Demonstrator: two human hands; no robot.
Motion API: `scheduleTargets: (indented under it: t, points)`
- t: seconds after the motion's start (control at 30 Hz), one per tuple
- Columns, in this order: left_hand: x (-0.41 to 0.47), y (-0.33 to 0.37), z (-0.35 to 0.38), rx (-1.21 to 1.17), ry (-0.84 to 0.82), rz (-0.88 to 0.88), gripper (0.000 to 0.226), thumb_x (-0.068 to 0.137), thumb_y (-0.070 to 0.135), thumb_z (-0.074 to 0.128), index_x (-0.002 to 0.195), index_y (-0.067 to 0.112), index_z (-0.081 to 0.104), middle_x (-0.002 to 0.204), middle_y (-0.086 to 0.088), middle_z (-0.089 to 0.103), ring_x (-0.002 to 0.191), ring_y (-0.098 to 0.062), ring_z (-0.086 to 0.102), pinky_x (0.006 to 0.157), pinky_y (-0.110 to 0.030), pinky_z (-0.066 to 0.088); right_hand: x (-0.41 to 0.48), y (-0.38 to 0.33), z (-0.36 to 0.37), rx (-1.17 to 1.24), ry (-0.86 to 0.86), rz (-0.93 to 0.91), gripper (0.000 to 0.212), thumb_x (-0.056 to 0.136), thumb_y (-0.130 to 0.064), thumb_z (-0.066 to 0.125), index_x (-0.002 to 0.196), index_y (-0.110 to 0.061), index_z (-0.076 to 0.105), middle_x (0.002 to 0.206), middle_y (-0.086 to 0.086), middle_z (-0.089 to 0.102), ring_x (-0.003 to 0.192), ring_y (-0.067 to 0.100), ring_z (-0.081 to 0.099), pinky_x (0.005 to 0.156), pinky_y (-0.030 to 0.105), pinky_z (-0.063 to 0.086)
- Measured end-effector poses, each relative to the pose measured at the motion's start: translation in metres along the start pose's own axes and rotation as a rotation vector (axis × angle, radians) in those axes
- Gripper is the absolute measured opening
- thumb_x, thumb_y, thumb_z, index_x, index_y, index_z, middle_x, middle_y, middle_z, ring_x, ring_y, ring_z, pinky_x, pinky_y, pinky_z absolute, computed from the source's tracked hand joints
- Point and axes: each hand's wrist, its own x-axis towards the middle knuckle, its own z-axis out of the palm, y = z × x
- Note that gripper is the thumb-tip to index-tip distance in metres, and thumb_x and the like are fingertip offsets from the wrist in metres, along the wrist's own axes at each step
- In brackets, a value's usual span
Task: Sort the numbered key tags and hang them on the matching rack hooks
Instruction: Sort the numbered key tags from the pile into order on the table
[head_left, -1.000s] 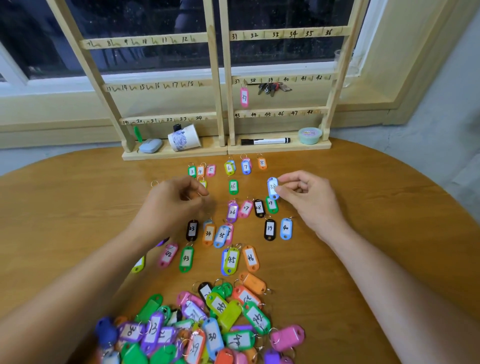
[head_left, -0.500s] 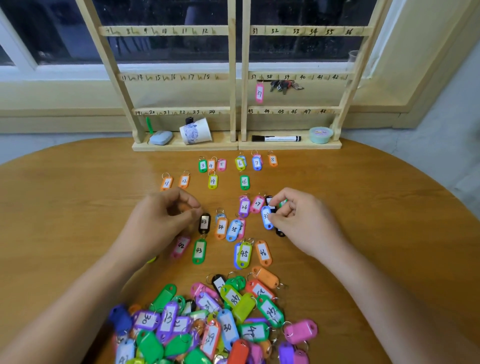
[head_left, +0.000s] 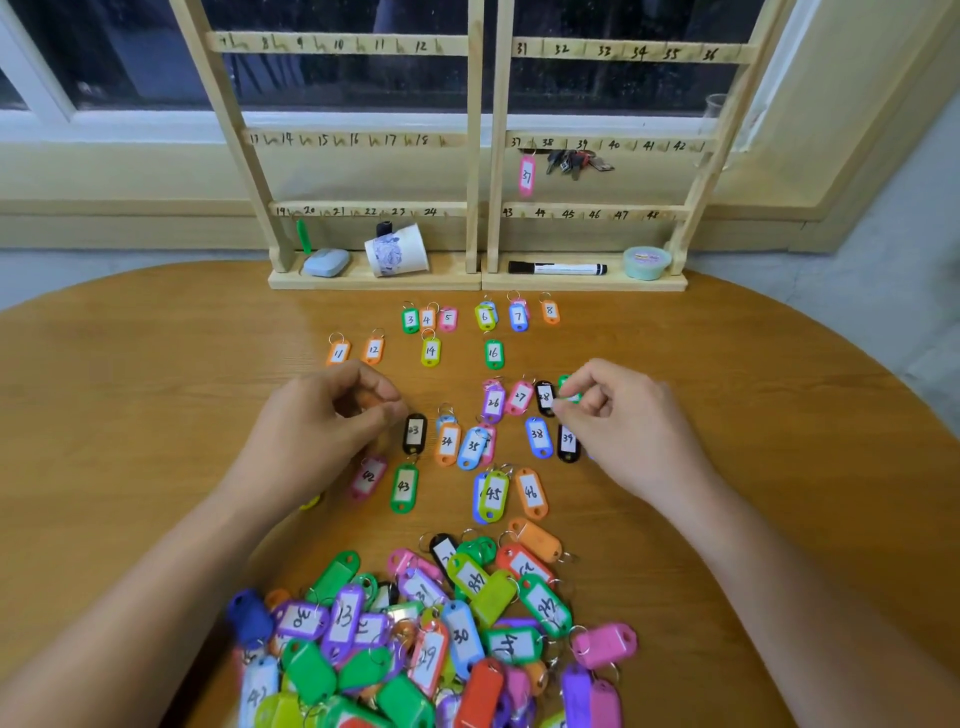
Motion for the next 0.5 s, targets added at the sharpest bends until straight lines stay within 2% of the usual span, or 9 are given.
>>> scheduleTargets:
  t: [0.07,0.17,0.23,0.37,0.43,0.5]
  points:
    - [-0.002,0.000,-0.002,-0.024,0.014,0.004,0.007,0.094,0.028,0.081,0.091,0.024,0.077,0.080,0.006,0.076,0.065,-0.007,0.065,0.060,-0.016,0.048,-0.003,0.000,-0.006,0.068,0.029,-0.027,0.012,0.095,-0.023,0.076,0.087,-0.030,0.071,0.064,-0.007,0.059,0.056,0.007,0.050,0.056,0.024,0.041]
    - [-0.011,-0.004,-0.007,-0.033,-0.021,0.021,0.005,0.094,0.025,0.082,0.092,0.024,0.078,0.082,0.006,0.076,0.067,-0.008,0.065,0.066,-0.026,0.051,-0.017,-0.001,-0.009,0.121,-0.006,-0.057,0.015,0.094,-0.018,0.075,0.085,-0.028,0.073,0.067,-0.011,0.059,0.060,0.006,0.048,0.057,0.022,0.041]
    - [-0.019,-0.008,-0.012,-0.015,-0.058,0.040,0.004,0.093,0.026,0.082,0.094,0.025,0.078,0.084,0.007,0.076,0.071,-0.012,0.067,0.069,-0.032,0.052,-0.031,-0.001,-0.008,0.133,-0.075,-0.081,0.016,0.093,-0.015,0.076,0.084,-0.028,0.074,0.075,-0.011,0.065,0.067,0.008,0.055,0.063,0.024,0.046]
    - [-0.042,-0.014,-0.025,0.045,-0.102,0.054,0.007,0.091,0.030,0.084,0.094,0.027,0.079,0.081,0.010,0.075,0.061,-0.002,0.058,0.061,-0.019,0.044,-0.058,-0.001,-0.009,0.071,-0.175,-0.155,0.016,0.090,-0.015,0.079,0.083,-0.028,0.075,0.086,-0.013,0.069,0.079,0.014,0.062,0.071,0.022,0.049]
    - [-0.056,-0.019,-0.033,0.092,-0.105,0.038,0.012,0.088,0.038,0.084,0.098,0.033,0.079,0.080,0.011,0.072,0.058,-0.003,0.051,0.061,-0.026,0.044,-0.071,-0.001,-0.012,0.030,-0.218,-0.167,0.014,0.088,-0.019,0.081,0.084,-0.031,0.076,0.089,-0.015,0.069,0.082,0.014,0.063,0.071,0.018,0.047]
    - [-0.069,-0.026,-0.042,0.113,-0.117,0.028,0.015,0.087,0.038,0.085,0.101,0.038,0.079,0.079,0.011,0.071,0.057,-0.002,0.049,0.060,-0.025,0.043,-0.084,0.000,-0.015,-0.001,-0.259,-0.188,0.011,0.087,-0.023,0.082,0.087,-0.033,0.076,0.093,-0.017,0.068,0.088,0.013,0.064,0.072,0.014,0.045]
